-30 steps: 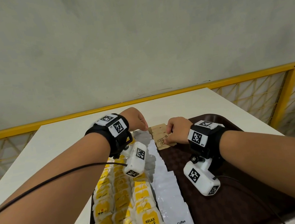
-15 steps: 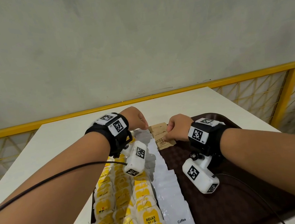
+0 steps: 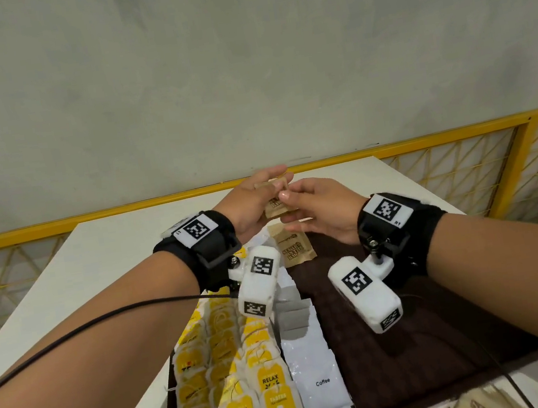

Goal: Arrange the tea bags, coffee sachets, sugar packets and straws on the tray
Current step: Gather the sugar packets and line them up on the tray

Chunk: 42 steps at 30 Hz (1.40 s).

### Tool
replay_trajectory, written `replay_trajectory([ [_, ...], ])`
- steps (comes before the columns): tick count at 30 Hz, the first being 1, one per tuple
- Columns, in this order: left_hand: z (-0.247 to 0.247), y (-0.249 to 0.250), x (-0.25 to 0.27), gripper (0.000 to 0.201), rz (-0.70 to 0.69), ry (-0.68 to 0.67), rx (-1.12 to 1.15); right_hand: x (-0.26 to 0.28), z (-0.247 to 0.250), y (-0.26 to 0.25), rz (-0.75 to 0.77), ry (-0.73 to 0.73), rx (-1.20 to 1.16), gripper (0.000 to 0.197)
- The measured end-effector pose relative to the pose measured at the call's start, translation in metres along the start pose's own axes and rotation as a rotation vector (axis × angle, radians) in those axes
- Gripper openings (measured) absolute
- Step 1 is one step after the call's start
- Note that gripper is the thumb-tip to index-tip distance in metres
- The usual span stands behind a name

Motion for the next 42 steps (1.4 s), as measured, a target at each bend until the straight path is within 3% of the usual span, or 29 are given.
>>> replay_trajectory([
  [3,-0.010,-0.001,0.004,0.037,0.023,-0.053,-0.109,0.011,0.004,0.002,-0.031,-0.036,-0.046,0.008],
  [6,-0.015,-0.003,0.006,0.035,0.142,-0.100,-0.508,0.022,0.012,0.004,-0.068,-0.074,-0.091,0.010],
  [8,-0.014,-0.002,0.006,0.027,0.214,-0.104,-0.656,0.025,0.019,0.009,-0.105,-0.046,-0.064,0.013],
  [11,-0.004,0.000,0.003,0.008,0.244,-0.072,-0.754,0.026,0.031,0.021,-0.197,0.030,0.045,0.018],
  [14,0.003,-0.001,-0.003,0.010,0.327,-0.111,-0.842,0.022,0.038,0.034,-0.283,0.068,0.203,0.019],
  [20,0.004,-0.016,-0.017,0.009,0.422,-0.129,-1.144,0.011,0.040,0.051,-0.315,0.092,0.370,0.007],
  [24,0.005,-0.025,-0.023,0.008,0.466,-0.101,-1.223,0.007,0.040,0.057,-0.325,0.119,0.450,0.012],
  [30,0.008,-0.029,-0.034,0.022,0.518,-0.057,-1.313,0.004,0.042,0.055,-0.340,0.145,0.460,0.019],
  [35,0.011,-0.031,-0.036,0.023,0.570,-0.049,-1.384,0.008,0.042,0.052,-0.376,0.100,0.479,0.021],
  [42,0.010,-0.027,-0.032,0.021,0.519,-0.021,-1.341,0.011,0.041,0.051,-0.400,0.093,0.513,0.023],
])
Point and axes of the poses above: each hand's wrist, its own x-axis away from the middle knuckle, its own z-axis out of the back of the hand, y = z × x, the point moved 2 cm from there along -x, towards the middle knuckle, and after that the axes turned 13 degrees about -y, right-handed, at the moved point
